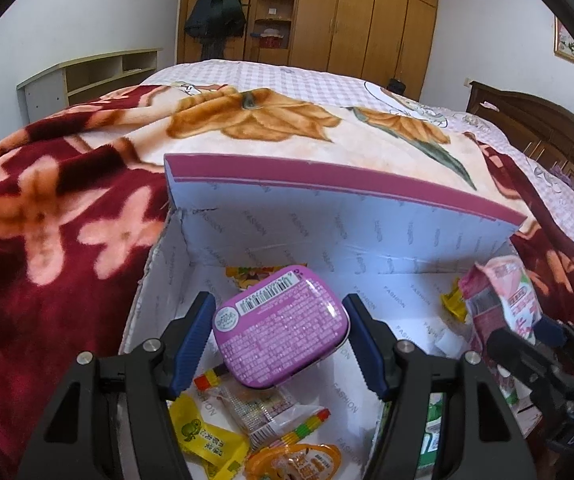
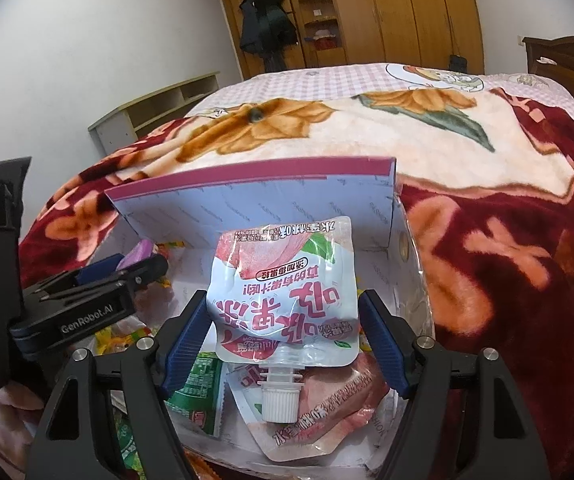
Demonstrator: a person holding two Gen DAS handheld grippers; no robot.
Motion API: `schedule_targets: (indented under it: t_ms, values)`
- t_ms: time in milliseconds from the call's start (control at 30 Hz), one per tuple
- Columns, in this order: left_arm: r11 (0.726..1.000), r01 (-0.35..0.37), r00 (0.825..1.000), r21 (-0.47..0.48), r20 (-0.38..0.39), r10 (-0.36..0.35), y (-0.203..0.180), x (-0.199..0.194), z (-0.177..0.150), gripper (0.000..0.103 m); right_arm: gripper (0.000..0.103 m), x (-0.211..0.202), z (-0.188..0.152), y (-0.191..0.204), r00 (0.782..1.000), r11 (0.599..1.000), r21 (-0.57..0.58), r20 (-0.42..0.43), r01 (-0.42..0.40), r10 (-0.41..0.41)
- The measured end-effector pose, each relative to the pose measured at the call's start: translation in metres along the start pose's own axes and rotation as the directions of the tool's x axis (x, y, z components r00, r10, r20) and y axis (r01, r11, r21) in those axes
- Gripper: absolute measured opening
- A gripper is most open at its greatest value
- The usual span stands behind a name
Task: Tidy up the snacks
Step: 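Lower the tin into the box with the left tool while the right tool drops the pouch in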
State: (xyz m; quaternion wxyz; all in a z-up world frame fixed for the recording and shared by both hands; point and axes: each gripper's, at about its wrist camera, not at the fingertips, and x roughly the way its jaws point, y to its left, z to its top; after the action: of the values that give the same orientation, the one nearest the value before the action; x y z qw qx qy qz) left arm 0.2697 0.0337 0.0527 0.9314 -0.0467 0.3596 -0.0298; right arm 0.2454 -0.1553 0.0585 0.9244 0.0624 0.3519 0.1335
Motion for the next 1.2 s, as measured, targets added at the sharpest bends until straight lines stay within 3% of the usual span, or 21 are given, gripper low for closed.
schedule_targets:
  t_ms: [367,533,700,933,1200]
  values:
    - [0.997,0.063,0.996,0.047,0.053,-0.066,-0.004,-0.006,-0.004,0.069,0.076,0.002,-0.003,0.003,1.000,1.000,-0.026,0.000,0.013,-0.013]
    - [0.998,0.014,0.998,0.055,0.058,-0.017,-0.007,-0.005,-0.004,0.069,0.076,0.000,-0.005,0.003,1.000,1.000,-0.021,-0.006,0.011,-0.011]
    - [0.999,0.018,0.998,0.033,0.064,-0.020,-0.003,-0.005,-0.004,0.069,0.077,-0.004,-0.005,0.001,1.000,1.000,-0.013,-0.017,-0.001,0.001]
    - [0.996,-0.012,0.998,0.083,0.069,0.006,-0.009,-0.010,-0.006,0.069,0.077,-0.011,-0.006,0.006,1.000,0.999,-0.032,0.012,0.001,0.000]
    - [1.000,0.012,0.999,0.029,0.030,-0.013,-0.003,-0.021,-0.007,0.069,0.087,-0.024,-0.007,0.013,0.998,0.998,-0.065,0.057,-0.005,0.009]
